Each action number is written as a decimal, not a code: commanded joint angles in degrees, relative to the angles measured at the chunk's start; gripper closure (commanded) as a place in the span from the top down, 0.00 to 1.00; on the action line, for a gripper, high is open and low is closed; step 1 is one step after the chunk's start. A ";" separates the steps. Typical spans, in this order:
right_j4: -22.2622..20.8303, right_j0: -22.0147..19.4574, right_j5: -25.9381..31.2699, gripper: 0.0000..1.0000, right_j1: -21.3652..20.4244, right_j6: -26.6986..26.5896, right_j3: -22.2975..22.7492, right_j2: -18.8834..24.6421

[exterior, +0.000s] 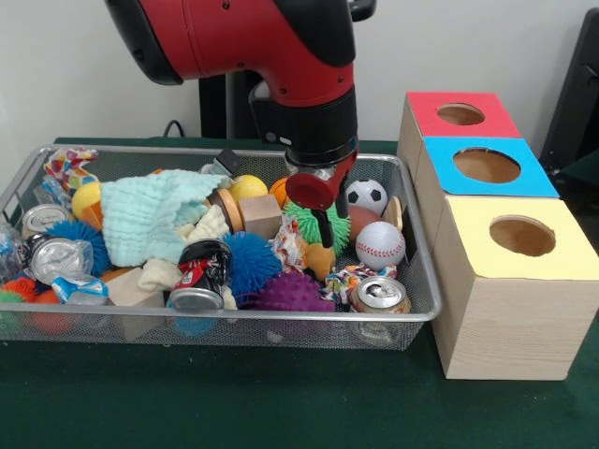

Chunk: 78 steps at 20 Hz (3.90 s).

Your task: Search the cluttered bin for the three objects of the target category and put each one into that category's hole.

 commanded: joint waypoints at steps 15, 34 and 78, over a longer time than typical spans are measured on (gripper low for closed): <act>-5.64 1.19 -3.68 1.00 2.21 7.50 -3.84 -4.60; -5.59 0.48 -8.02 1.00 3.89 6.42 -3.86 -2.47; -4.83 3.06 -10.40 0.00 4.67 9.44 -2.69 -6.16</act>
